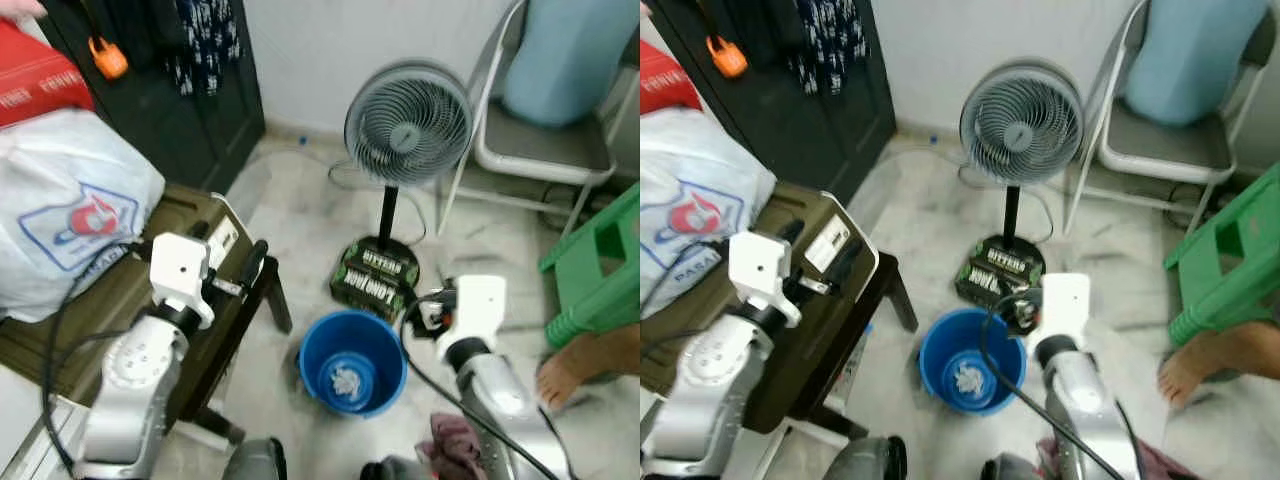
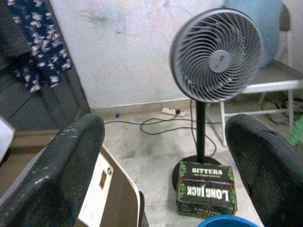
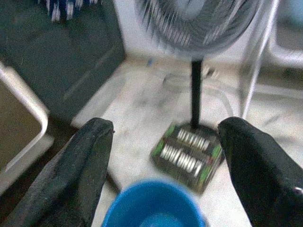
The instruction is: Clean up the room
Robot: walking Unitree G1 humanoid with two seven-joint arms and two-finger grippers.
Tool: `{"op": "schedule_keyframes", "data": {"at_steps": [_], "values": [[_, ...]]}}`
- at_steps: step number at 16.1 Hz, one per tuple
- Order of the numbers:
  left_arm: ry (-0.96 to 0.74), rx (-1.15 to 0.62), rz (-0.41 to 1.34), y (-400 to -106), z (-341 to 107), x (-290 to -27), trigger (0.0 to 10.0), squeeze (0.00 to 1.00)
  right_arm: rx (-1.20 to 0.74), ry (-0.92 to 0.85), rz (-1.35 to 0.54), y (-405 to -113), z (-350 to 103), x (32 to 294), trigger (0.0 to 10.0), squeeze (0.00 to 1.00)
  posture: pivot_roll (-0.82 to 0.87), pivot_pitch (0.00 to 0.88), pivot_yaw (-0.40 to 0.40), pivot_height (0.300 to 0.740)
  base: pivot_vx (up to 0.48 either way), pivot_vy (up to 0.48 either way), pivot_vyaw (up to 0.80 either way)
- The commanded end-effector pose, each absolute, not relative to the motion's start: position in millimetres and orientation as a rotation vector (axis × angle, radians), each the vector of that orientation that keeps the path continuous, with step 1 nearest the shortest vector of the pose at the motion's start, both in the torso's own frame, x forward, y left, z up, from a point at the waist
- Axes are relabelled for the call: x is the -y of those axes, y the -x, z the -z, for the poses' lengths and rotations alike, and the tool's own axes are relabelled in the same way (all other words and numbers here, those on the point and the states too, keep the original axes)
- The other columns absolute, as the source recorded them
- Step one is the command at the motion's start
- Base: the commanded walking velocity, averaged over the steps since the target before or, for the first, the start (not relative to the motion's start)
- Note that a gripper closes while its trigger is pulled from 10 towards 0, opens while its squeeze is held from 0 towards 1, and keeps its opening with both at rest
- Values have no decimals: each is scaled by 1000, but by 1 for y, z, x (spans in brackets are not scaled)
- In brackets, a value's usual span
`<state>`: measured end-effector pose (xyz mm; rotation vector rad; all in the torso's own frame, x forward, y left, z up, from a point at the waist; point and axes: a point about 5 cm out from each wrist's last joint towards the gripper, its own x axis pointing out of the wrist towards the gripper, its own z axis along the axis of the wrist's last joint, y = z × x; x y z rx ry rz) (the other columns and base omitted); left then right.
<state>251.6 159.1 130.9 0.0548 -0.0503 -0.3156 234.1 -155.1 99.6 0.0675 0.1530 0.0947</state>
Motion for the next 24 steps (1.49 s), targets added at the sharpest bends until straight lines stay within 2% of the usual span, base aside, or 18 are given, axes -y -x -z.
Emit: {"op": "schedule_keyframes", "data": {"at_steps": [1, 2, 5, 10, 11, 14, 19, 24], "values": [[-29, 17, 271, -251, -122, -163, 10000, 0, -113, -74, -66, -233, -105, 159, 10000, 47, -20, 0, 67, 740, 0, 0, 0], [-8, -2, 261, -250, -114, -162, 10000, 0, -117, -108, -45, -231, -102, 161, 10000, 0, -35, 0, 73, 740, 0, 0, 0], [-17, -17, 261, -248, -103, -164, 10000, 0, -95, -87, -53, -233, -99, 160, 10000, 0, -38, 0, 64, 740, 0, 0, 0], [-17, 33, 211, -258, -112, -168, 10000, 0, -43, -28, -132, -245, -112, 155, 10000, 0, -52, 0, 29, 740, 0, 0, 800], [-22, 39, 204, -259, -114, -170, 10000, 0, -55, -64, -102, -247, -112, 159, 10000, 0, -53, 0, 25, 740, 0, 0, 800], [-53, 41, 197, -256, -113, -179, 10000, 0, -39, -29, -104, -249, -117, 163, 10000, 0, -51, 0, 17, 740, 0, 0, 800], [-53, 64, 196, -263, -116, -176, 10000, 0, -16, -23, -139, -255, -122, 156, 10000, 0, -55, 0, 13, 740, 0, 0, 800], [-28, 50, 238, -259, -114, -172, 10000, 0, -9, -20, -128, -255, -123, 161, 10000, 0, -54, 0, 16, 740, 0, 0, 800]]}}
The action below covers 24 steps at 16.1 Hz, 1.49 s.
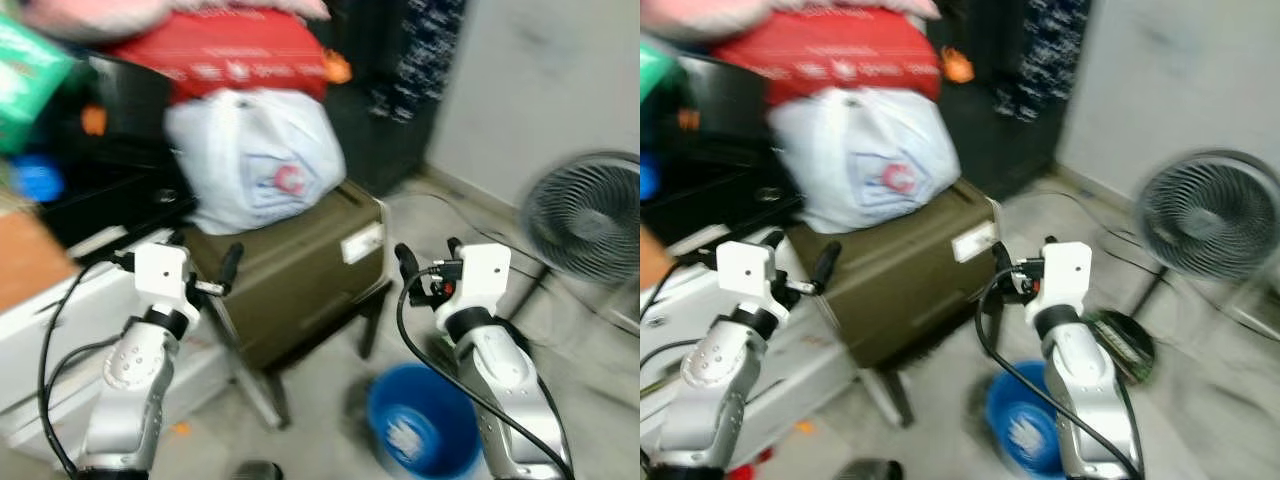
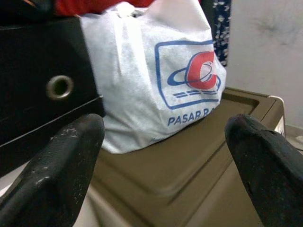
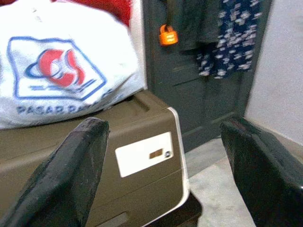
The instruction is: Clean up the room
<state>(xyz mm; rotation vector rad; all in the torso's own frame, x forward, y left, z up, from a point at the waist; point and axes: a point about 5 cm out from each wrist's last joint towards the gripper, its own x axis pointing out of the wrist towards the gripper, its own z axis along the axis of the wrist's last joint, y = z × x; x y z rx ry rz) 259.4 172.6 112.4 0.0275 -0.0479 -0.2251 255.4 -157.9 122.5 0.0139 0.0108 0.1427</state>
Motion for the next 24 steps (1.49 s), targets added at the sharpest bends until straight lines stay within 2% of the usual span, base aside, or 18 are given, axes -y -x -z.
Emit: {"op": "schedule_keyframes", "data": {"at_steps": [1, 7, 24], "values": [[-36, 48, 239, -256, -113, -172, 10000, 0, -11, -16, -131, -253, -122, 162, 10000, 0, -51, 0, 18, 740, 0, 0, 800], [-55, 7, 211, -236, -105, -183, 10000, 0, -62, -6, -125, -233, -111, 171, 10000, 0, -40, 0, 20, 740, 0, 0, 800], [-69, 20, 211, -240, -108, -183, 10000, 0, -49, 10, -173, -238, -114, 165, 10000, 0, -44, 0, 7, 740, 0, 0, 800]]}}
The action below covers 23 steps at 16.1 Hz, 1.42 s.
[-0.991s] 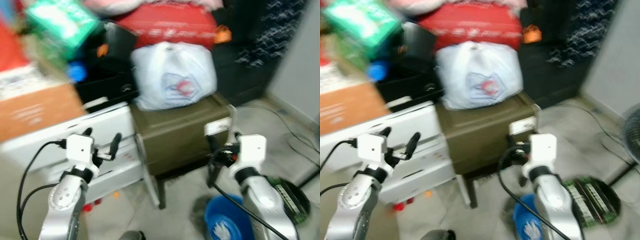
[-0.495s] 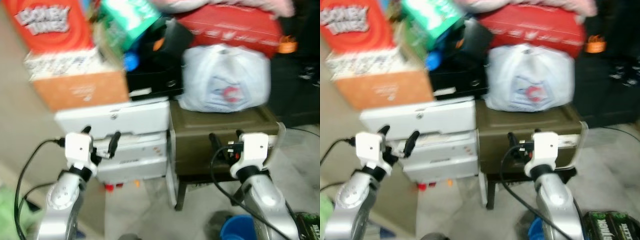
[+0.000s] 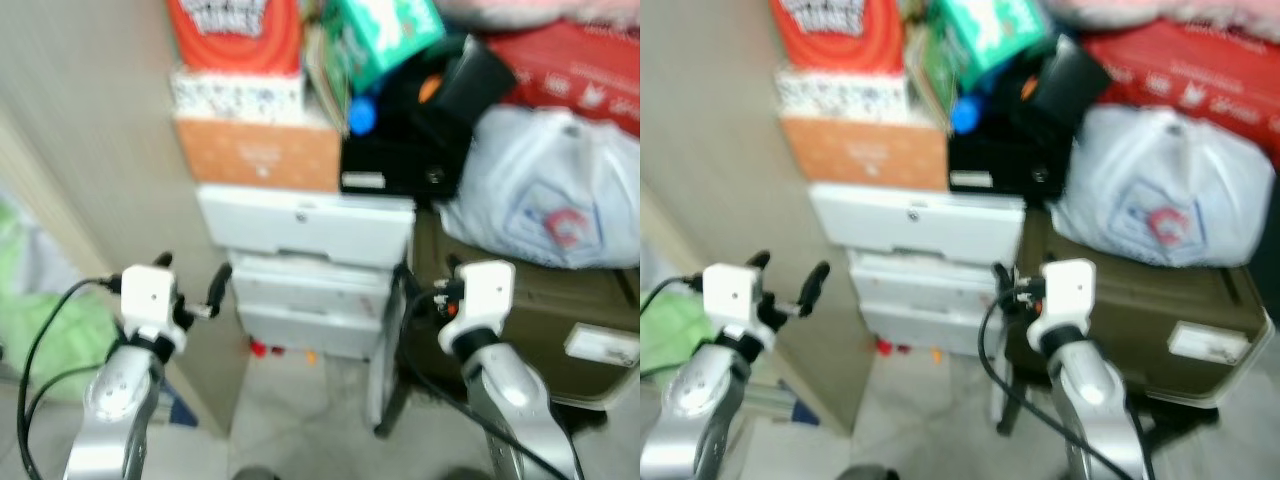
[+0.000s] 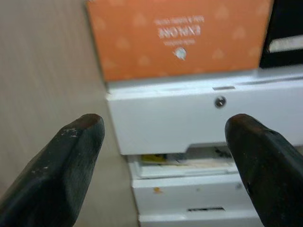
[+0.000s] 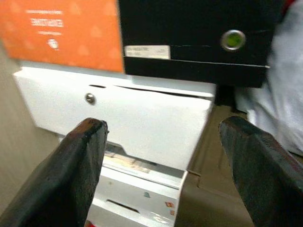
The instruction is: Clean up the room
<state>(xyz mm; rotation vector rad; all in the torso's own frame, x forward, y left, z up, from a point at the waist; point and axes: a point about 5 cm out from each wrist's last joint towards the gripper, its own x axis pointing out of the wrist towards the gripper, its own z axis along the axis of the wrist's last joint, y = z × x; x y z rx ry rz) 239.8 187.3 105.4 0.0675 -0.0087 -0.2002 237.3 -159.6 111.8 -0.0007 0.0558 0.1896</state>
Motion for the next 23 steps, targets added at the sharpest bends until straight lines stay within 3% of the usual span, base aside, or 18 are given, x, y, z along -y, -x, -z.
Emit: {"op": "schedule_keyframes", "data": {"at_steps": [1, 23], "values": [[-69, 20, 212, -240, -108, -183, 10000, 0, -50, 10, -173, -238, -114, 165, 10000, 0, -44, 0, 7, 740, 0, 0, 800], [-93, 34, 185, -244, -108, -182, 10000, 0, -54, 15, -188, -241, -113, 165, 10000, 0, -42, 3, 3, 740, 0, 0, 800]]}}
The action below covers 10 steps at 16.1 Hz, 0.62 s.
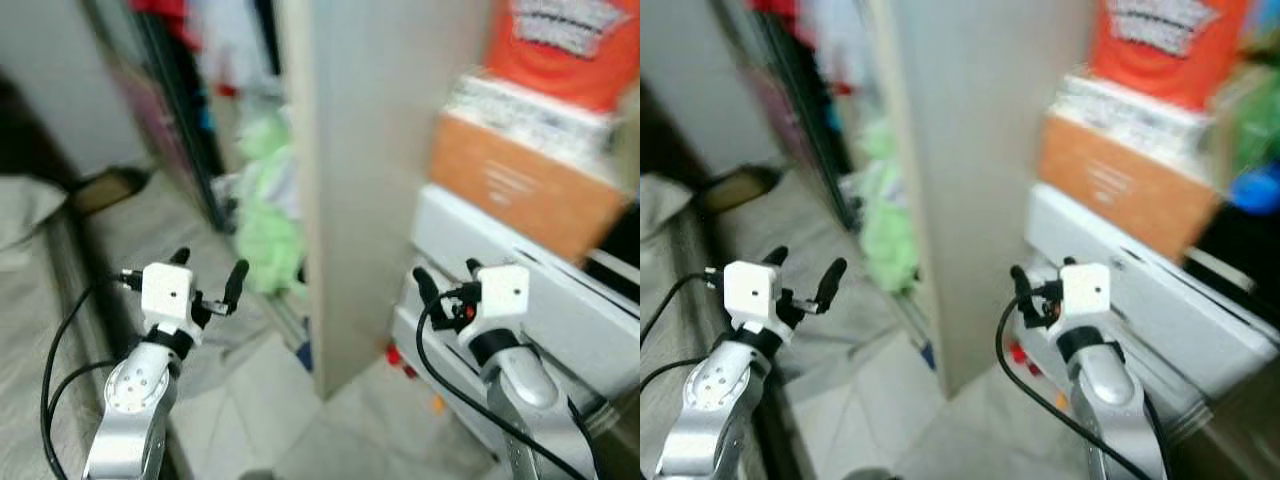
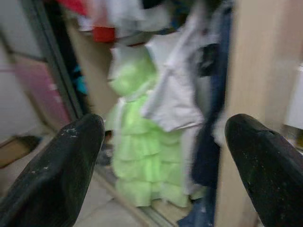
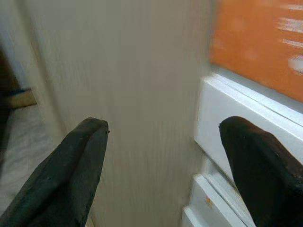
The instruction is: Clean up the room
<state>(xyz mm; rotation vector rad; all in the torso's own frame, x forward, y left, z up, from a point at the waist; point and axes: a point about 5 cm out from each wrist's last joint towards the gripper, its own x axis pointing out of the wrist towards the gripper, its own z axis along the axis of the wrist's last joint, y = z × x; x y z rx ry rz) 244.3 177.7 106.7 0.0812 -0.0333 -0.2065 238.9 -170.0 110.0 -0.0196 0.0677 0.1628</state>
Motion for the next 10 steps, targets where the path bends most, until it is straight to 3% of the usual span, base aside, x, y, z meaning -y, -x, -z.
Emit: {"op": "schedule_keyframes", "data": {"at_steps": [1, 10], "values": [[-93, 36, 184, -244, -108, -182, 10000, 0, -54, 15, -189, -241, -113, 164, 10000, 0, -42, 3, 3, 740, 0, 0, 800], [-90, 32, 191, -245, -107, -182, 10000, 0, -68, 2, -215, -243, -110, 162, 10000, 0, -29, 0, 7, 740, 0, 0, 800]]}}
